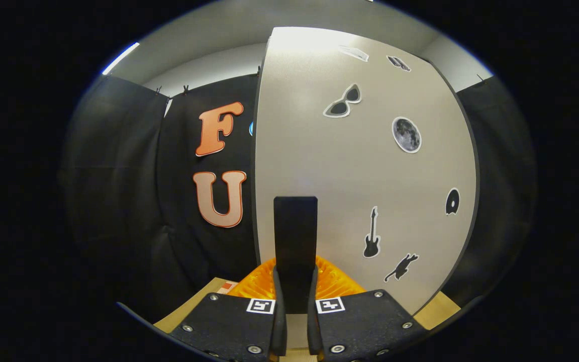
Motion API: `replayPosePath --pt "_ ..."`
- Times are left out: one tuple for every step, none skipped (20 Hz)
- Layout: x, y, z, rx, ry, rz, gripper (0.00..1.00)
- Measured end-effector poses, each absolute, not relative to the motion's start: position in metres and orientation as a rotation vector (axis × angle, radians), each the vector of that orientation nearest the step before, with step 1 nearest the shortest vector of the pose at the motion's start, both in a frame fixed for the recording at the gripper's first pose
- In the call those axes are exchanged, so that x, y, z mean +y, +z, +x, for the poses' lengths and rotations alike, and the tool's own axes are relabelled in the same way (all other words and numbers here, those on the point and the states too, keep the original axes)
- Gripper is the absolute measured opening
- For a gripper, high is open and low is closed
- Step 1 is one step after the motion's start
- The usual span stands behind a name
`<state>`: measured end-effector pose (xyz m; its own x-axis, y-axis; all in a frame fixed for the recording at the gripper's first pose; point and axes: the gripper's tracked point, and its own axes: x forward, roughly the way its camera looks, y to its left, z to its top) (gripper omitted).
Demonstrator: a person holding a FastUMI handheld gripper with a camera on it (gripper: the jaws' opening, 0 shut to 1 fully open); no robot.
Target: Open the shoe cabinet door, grab the shoes and put them into the shoe cabinet, then close the shoe cabinet door.
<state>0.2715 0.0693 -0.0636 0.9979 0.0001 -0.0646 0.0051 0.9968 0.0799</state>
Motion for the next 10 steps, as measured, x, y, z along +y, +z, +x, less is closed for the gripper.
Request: replayPosePath --pt "0.068 -0.063 0.268 0.063 -0.001 0.089 0.15" --pt "0.067 -0.062 0.266 0.059 -0.002 0.087 0.15" --pt "0.066 -0.063 0.263 0.063 -0.007 0.083 0.14" --pt "0.066 -0.063 0.261 0.056 -0.011 0.088 0.14" --pt "0.064 -0.063 0.26 0.054 -0.008 0.084 0.13" --pt "0.064 -0.063 0.256 0.052 0.001 0.087 0.13" --pt "0.063 -0.063 0.251 0.049 0.011 0.094 0.13" --pt "0.062 -0.064 0.248 0.054 0.021 0.094 0.13" --pt "0.059 -0.062 0.243 0.048 0.027 0.094 0.13" --pt "0.058 -0.063 0.241 0.046 0.038 0.091 0.13"
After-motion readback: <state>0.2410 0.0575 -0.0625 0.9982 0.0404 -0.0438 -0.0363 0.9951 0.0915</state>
